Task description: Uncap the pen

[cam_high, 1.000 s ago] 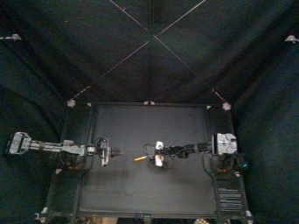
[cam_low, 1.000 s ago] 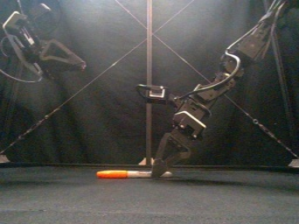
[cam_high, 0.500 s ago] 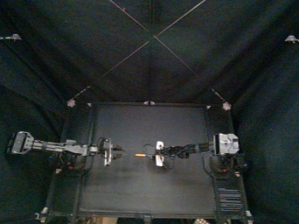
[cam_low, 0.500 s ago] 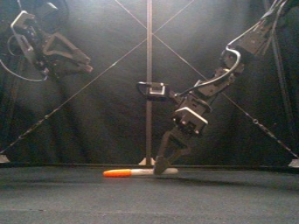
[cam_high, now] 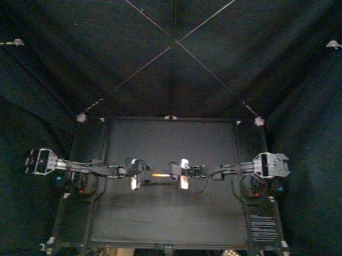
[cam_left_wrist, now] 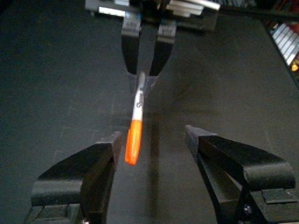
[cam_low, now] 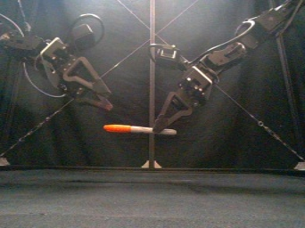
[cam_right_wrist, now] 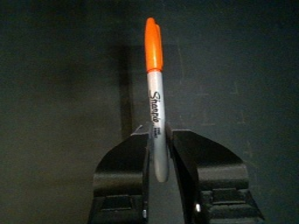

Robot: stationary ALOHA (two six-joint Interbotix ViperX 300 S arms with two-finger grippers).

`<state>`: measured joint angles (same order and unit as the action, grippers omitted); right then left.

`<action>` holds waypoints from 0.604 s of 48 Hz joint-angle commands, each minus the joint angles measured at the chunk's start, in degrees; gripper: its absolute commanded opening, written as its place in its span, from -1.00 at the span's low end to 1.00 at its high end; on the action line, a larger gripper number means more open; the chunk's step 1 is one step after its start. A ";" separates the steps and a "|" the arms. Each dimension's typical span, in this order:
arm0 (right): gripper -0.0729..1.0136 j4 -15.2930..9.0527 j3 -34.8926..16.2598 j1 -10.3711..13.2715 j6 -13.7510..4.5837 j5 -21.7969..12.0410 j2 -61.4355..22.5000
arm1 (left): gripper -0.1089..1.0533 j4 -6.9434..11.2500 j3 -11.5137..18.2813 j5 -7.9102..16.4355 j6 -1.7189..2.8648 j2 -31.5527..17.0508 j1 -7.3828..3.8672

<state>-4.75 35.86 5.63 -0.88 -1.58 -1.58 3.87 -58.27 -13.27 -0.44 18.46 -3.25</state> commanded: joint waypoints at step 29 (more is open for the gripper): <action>0.13 -0.09 0.18 -0.70 -0.09 0.53 2.99 | 0.66 -1.14 7.29 1.67 -0.09 -11.60 -2.20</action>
<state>-4.75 36.56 4.83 -0.97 -1.49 -0.62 2.99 -52.56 -11.43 -0.44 7.38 -5.19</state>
